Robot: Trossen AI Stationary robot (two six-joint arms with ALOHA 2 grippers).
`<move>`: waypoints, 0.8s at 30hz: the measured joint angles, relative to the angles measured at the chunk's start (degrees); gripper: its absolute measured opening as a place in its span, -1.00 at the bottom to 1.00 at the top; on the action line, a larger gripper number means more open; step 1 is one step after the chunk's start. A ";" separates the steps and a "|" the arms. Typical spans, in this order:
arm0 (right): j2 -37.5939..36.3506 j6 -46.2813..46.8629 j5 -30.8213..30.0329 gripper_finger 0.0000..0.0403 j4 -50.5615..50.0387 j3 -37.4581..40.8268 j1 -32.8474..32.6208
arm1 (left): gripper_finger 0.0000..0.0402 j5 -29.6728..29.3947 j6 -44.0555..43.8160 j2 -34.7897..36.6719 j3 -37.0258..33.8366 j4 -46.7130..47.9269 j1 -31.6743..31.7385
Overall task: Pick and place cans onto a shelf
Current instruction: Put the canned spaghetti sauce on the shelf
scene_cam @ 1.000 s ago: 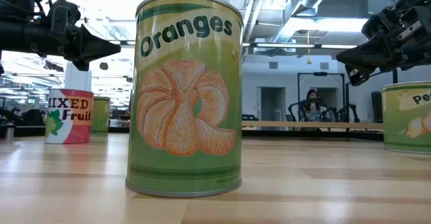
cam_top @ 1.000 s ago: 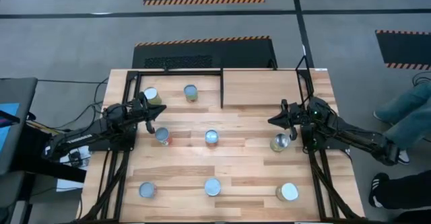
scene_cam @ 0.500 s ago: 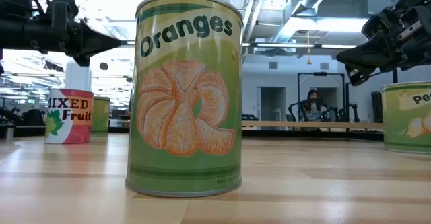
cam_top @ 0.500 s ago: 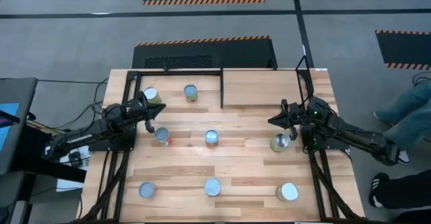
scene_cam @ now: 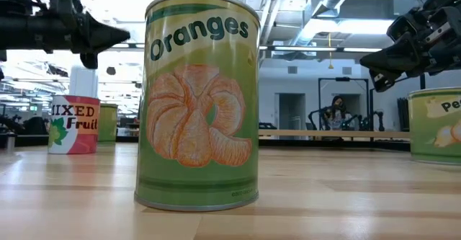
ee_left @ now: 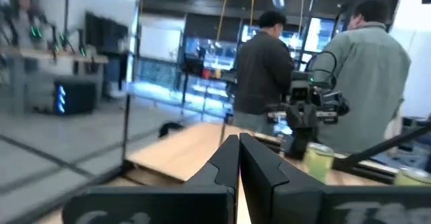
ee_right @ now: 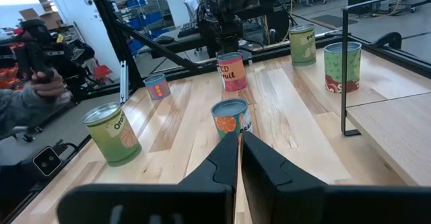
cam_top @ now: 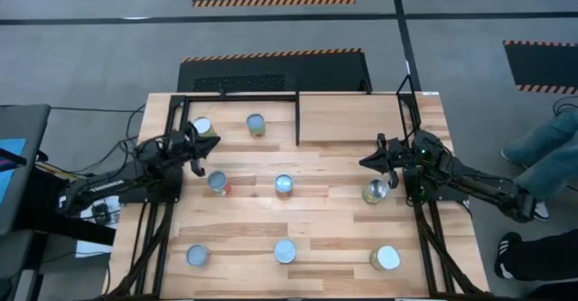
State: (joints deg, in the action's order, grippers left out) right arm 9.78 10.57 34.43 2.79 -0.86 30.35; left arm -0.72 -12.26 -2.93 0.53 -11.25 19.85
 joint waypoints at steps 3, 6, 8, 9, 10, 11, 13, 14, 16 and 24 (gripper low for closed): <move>0.00 0.00 0.01 -0.79 0.02 -0.01 0.00 | -1.00 -2.22 -1.22 -5.76 1.23 0.72 0.01; 0.00 0.00 0.01 -0.79 0.00 0.00 0.00 | -1.00 -5.18 1.02 -14.11 5.36 0.33 0.27; 0.00 0.00 0.01 -0.79 0.02 0.00 0.00 | -1.00 -5.17 2.25 -20.82 9.34 0.02 0.69; 0.00 -0.02 -0.01 -0.79 0.02 -0.02 0.00 | -1.00 -4.26 3.22 -24.34 11.64 0.10 0.91; 0.00 0.00 0.01 -0.79 0.00 0.00 0.00 | -1.00 -3.08 4.67 -27.77 14.03 0.28 1.11; 0.00 -0.01 0.01 -0.79 0.02 0.00 0.00 | -1.00 -1.81 6.12 -31.21 16.44 0.43 1.26; 0.00 0.00 0.01 -0.79 0.02 0.00 0.02 | -1.00 0.61 8.95 -37.44 21.65 1.35 1.56; 0.00 0.00 0.01 -0.79 0.02 0.00 0.02 | -1.00 1.41 10.11 -40.41 24.39 2.93 1.85; 0.00 0.00 -0.01 -0.79 0.02 0.00 0.00 | -1.00 2.71 11.87 -45.84 29.70 8.11 2.52; 0.00 0.00 -0.01 -0.79 0.00 0.00 0.02 | -1.00 4.37 20.33 -65.21 48.51 32.80 6.49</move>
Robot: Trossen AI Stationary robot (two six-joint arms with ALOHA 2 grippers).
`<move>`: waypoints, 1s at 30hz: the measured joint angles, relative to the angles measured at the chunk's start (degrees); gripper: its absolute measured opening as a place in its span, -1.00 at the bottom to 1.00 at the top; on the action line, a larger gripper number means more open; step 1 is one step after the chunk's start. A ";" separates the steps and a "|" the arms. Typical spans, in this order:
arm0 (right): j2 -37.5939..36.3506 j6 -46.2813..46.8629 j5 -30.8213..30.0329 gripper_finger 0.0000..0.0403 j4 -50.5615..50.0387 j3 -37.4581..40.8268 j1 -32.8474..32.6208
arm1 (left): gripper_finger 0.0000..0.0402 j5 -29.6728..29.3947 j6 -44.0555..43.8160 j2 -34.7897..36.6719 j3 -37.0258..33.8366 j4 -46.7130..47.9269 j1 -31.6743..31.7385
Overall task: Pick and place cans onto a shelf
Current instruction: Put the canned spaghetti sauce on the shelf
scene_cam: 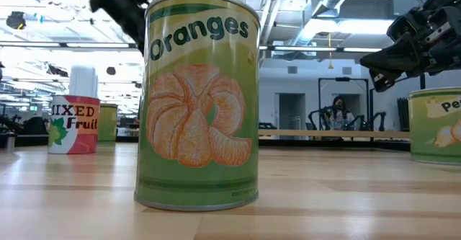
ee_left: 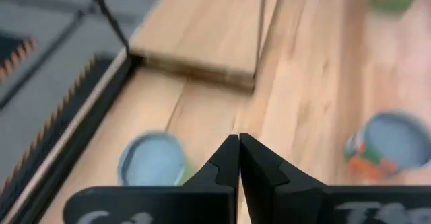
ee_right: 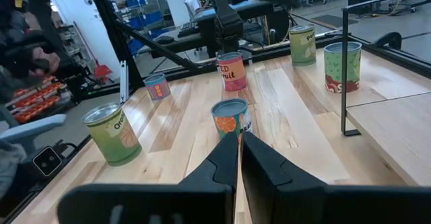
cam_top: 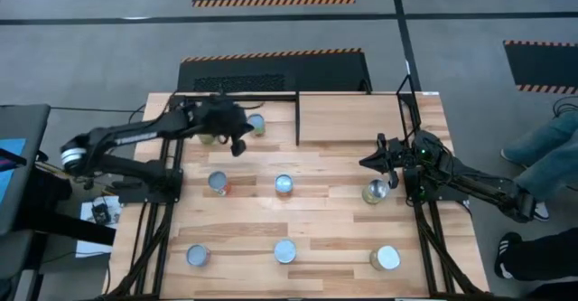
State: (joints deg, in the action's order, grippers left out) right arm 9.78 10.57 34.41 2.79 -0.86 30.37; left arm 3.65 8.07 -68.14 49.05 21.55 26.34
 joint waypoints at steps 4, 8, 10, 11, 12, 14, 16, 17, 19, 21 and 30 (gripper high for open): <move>0.00 0.00 0.00 -0.79 0.01 0.00 0.00 | -0.99 -0.01 2.08 -6.81 5.30 3.88 1.20; 0.00 0.00 0.01 -0.79 0.00 0.00 -0.02 | -0.87 -0.93 4.79 -11.88 8.51 6.52 1.54; 0.00 0.00 0.00 -0.79 0.00 -0.02 -0.02 | -0.78 -1.02 5.86 -14.01 9.77 9.02 1.54; 0.00 0.00 0.02 -0.79 0.00 -0.01 -0.02 | -0.73 -1.06 6.35 -15.05 10.24 9.72 1.52; 0.00 0.00 0.02 -0.79 0.02 0.00 -0.02 | -0.68 -1.28 6.79 -15.95 10.50 10.26 1.31; 0.00 0.00 0.00 -0.79 0.02 0.00 0.00 | -0.59 -3.61 7.86 -17.40 10.85 10.31 0.73; -0.04 -0.01 0.01 -0.79 0.01 0.00 -0.02 | -0.51 -7.30 9.45 -18.46 10.92 9.87 0.08; -0.04 -0.01 0.00 -0.79 0.02 0.00 -0.02 | -0.47 -8.79 10.39 -18.96 10.92 9.83 -0.21; -0.04 0.00 0.02 -0.79 0.01 0.00 -0.02 | -0.43 -10.20 11.75 -19.96 10.92 9.87 -0.60; -0.04 0.00 0.00 -0.79 0.00 0.00 -0.02 | -0.41 -10.18 12.31 -21.13 10.94 9.89 -0.86; -0.04 0.00 0.00 -0.79 0.02 -0.02 -0.02 | -0.42 -15.31 13.59 -23.87 10.99 6.47 -0.92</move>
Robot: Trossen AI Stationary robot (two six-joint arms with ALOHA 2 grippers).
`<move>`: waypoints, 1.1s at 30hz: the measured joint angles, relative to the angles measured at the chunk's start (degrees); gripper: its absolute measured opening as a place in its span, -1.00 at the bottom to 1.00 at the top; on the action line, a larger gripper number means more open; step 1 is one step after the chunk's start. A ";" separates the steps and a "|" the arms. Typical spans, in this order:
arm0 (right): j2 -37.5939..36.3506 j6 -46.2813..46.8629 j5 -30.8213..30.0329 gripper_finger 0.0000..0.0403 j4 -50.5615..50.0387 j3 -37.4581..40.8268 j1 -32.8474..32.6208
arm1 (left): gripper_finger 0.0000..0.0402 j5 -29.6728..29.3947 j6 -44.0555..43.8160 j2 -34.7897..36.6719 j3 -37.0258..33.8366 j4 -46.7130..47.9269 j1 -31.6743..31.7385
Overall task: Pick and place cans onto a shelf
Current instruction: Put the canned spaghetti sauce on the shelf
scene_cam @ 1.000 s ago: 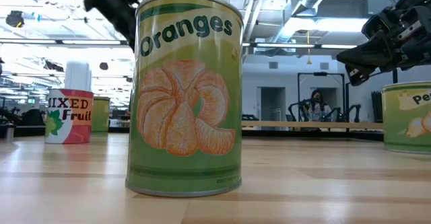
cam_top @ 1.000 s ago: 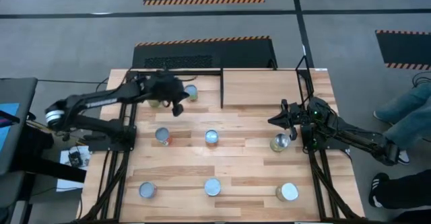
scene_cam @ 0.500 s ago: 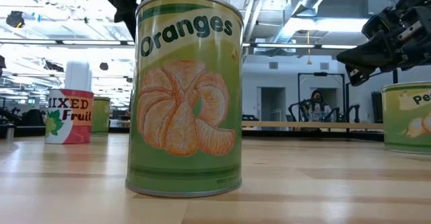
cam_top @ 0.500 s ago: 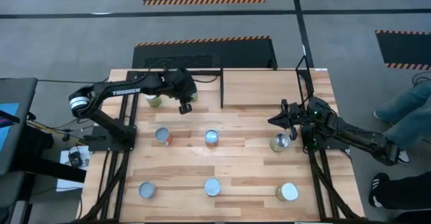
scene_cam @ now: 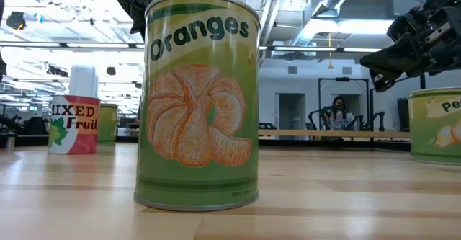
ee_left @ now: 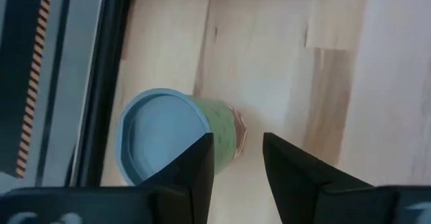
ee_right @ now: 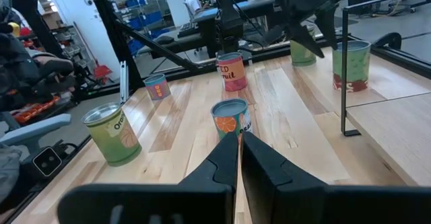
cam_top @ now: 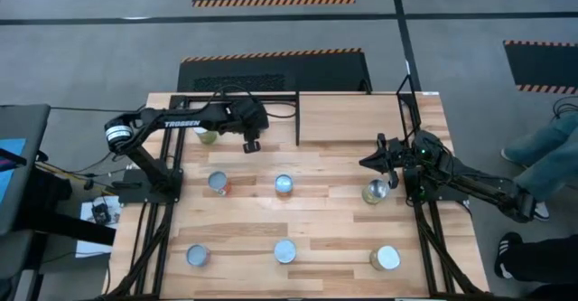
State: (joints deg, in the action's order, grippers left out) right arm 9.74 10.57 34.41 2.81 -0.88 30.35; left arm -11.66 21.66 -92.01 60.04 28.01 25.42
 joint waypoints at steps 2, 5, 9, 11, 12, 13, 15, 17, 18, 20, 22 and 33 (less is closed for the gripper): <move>0.00 0.00 0.02 -0.79 0.00 0.00 0.00 | -0.42 -0.47 0.12 0.07 -0.03 -1.30 -0.19; 0.00 -0.01 0.02 -0.79 0.00 0.01 0.00 | -0.42 -1.47 0.12 0.52 0.09 -1.30 -0.36; 0.00 0.00 0.02 -0.79 0.00 0.02 0.00 | -0.42 -5.60 0.58 0.52 0.98 -1.02 -0.39; 0.00 -0.01 0.00 -0.79 0.00 0.00 0.00 | -0.42 -4.80 0.98 0.52 1.00 -1.32 0.15; 0.00 0.00 0.00 -0.79 0.00 0.02 0.00 | -0.42 -3.47 0.96 0.50 0.89 -1.48 0.51; 0.00 0.00 0.02 -0.79 0.00 0.02 0.00 | -0.42 -2.10 0.78 0.25 0.85 -1.47 0.91; 0.00 0.00 0.00 -0.79 0.00 0.00 0.00 | -0.42 -0.23 0.37 -0.47 0.85 -1.23 1.90; 0.00 0.00 0.02 -0.79 0.00 0.02 0.02 | -0.42 0.66 0.34 -1.43 0.80 -1.14 2.70; 0.00 0.00 0.00 -0.79 0.04 0.02 0.00 | -0.42 1.10 0.32 -1.94 0.80 -1.13 3.02; 0.00 0.00 0.00 -0.79 0.04 0.02 0.00 | -0.42 1.82 0.33 -2.97 0.80 -1.29 3.45; 0.00 0.00 0.02 -0.79 0.09 0.02 0.00 | -0.43 1.64 0.36 -3.79 0.94 -2.14 3.62; 0.00 0.00 0.00 -0.79 0.15 0.02 0.01 | -0.95 3.80 1.75 -4.75 4.90 3.30 3.10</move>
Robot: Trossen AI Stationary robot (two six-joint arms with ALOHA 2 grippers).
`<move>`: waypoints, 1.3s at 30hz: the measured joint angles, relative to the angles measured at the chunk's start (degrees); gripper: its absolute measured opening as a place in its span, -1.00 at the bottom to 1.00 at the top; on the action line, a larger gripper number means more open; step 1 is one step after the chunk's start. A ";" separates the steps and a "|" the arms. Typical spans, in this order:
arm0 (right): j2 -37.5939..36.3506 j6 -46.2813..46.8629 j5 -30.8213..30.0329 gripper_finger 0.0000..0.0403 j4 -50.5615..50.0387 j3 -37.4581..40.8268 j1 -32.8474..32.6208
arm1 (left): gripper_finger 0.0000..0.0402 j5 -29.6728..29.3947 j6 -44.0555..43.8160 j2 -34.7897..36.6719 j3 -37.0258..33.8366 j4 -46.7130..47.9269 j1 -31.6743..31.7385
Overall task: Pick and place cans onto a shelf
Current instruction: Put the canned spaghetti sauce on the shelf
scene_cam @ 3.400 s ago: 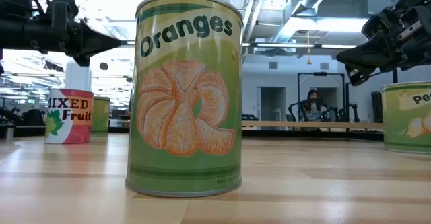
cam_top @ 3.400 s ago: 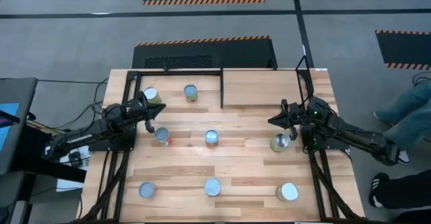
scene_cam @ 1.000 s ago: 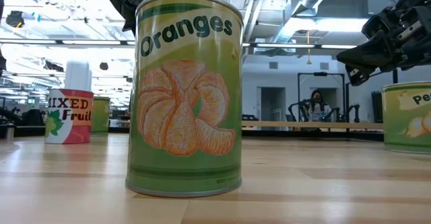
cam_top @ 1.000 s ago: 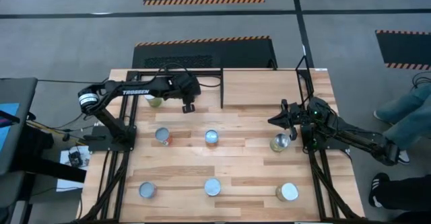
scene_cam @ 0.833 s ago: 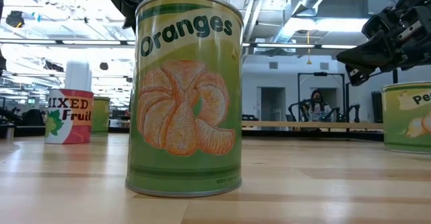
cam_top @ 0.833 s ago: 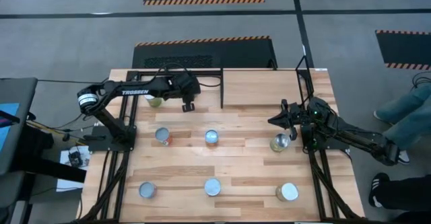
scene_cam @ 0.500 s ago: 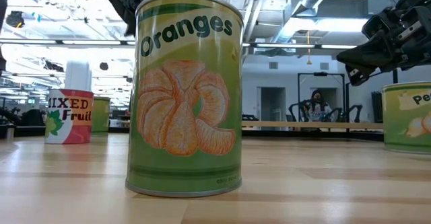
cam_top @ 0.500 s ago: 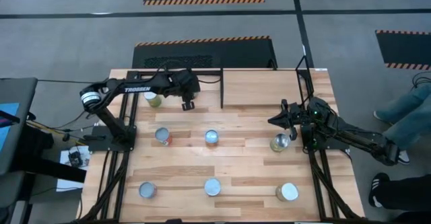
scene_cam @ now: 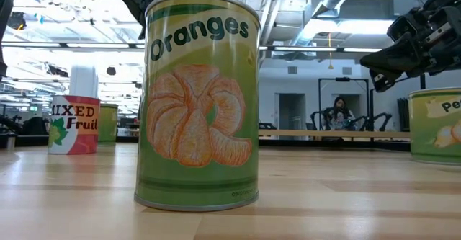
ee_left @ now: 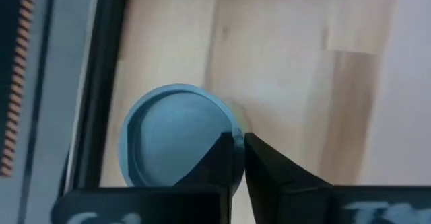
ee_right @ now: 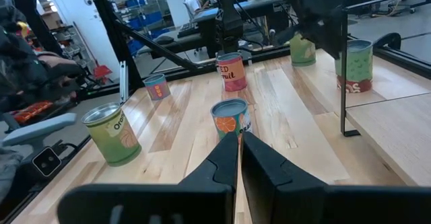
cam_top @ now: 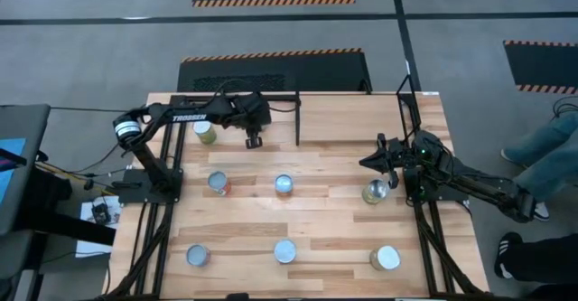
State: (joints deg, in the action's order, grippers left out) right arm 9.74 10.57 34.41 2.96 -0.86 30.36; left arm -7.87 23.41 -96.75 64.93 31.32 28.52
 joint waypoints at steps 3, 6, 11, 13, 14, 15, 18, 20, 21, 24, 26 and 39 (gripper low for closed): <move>0.00 0.00 0.00 -0.79 0.00 0.00 -0.01 | -0.97 0.26 0.54 -0.09 4.76 5.25 -0.01; 0.00 0.00 0.00 -0.79 0.00 0.00 -0.01 | -0.98 0.11 0.12 0.27 11.56 9.30 -0.20; 0.00 -0.01 0.00 -0.79 0.00 0.00 -0.01 | -0.99 -0.07 -1.99 0.27 26.37 17.52 -1.25; 0.00 -0.01 0.00 -0.79 0.00 0.00 0.01 | -0.99 -0.03 -4.38 0.29 32.32 20.73 -1.61; 0.00 -0.02 0.00 -0.79 0.02 0.00 -0.01 | -0.99 0.09 -5.59 0.29 35.22 21.33 -1.71; 0.00 0.00 0.00 -0.79 0.00 0.00 -0.01 | -0.99 0.22 -6.60 0.33 37.75 21.56 -1.81; -0.02 0.00 0.02 -0.79 0.01 0.00 -0.01 | -0.99 2.60 -8.36 -0.41 44.41 21.29 -2.36; -0.01 -0.01 0.00 -0.79 0.01 0.00 -0.01 | -0.99 3.76 -8.73 -2.70 48.34 20.55 -3.37; -0.02 -0.01 0.00 -0.79 0.02 0.00 -0.01 | -0.99 4.31 -9.00 -4.25 50.34 20.84 -3.76; 0.00 -0.02 -0.03 -0.79 0.02 0.00 -0.01 | -1.00 4.80 -9.12 -10.02 56.95 21.23 -4.93; -0.02 0.00 -0.05 -0.79 0.02 0.00 -0.01 | -1.00 4.69 -9.31 -14.27 61.84 22.53 -5.06; 0.24 -0.01 -0.28 -0.79 0.07 0.00 -0.01 | -0.99 4.04 -13.63 -32.31 69.39 20.08 -5.54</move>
State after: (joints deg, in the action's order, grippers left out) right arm 9.97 10.56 34.13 3.03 -0.86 30.35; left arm -3.83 9.78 -129.07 134.32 51.39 22.98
